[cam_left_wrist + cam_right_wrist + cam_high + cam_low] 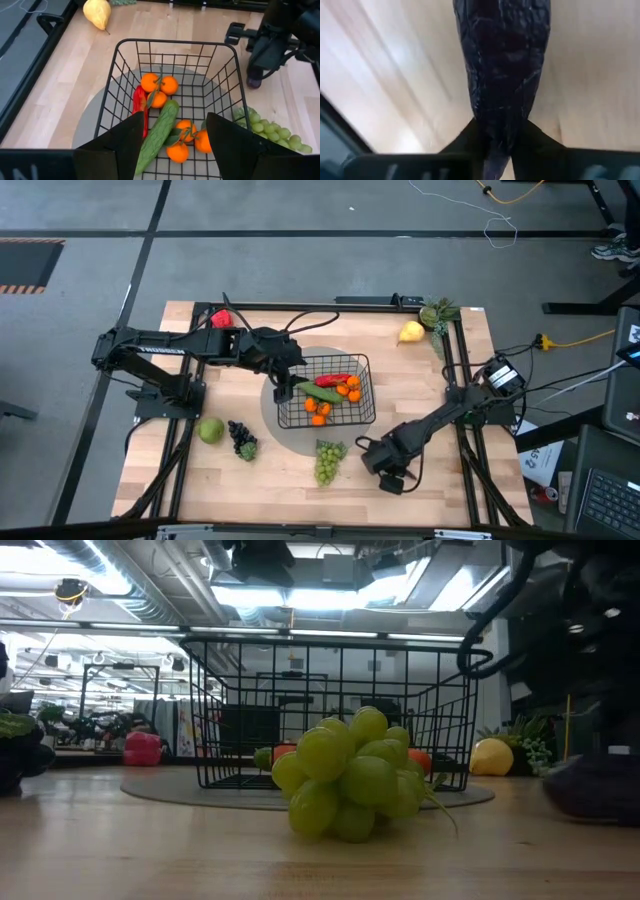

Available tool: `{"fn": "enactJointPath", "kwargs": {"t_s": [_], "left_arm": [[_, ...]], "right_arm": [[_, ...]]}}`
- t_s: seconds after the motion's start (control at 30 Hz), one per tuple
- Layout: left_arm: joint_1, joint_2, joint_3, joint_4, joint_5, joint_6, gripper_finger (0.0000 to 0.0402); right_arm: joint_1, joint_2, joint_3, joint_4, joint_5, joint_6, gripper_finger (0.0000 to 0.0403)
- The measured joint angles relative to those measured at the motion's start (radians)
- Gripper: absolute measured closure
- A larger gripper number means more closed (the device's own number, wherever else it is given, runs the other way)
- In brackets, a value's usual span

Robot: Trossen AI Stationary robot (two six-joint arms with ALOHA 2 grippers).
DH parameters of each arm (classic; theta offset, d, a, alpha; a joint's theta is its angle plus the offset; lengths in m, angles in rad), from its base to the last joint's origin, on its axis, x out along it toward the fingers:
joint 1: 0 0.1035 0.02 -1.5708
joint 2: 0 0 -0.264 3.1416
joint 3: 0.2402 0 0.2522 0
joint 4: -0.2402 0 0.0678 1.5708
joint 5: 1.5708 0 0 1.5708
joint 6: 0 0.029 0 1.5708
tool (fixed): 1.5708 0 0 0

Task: Build produce basket
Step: Put the purple eggplant into the wire basket

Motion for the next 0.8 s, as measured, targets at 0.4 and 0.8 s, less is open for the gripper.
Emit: {"fn": "enactJointPath", "kwargs": {"t_s": [0.4,0.8], "left_arm": [[0.0,0.0,0.0,0.0,0.0,0.0,0.0192],[0.0,0.001,0.001,-0.012,0.0,0.001,0.0192]], "right_arm": [[0.037,-0.001,0.299,-0.624,-0.116,-0.08,0.0362],[0.023,-0.042,0.725,-0.816,0.687,-0.197,0.0356]]}}
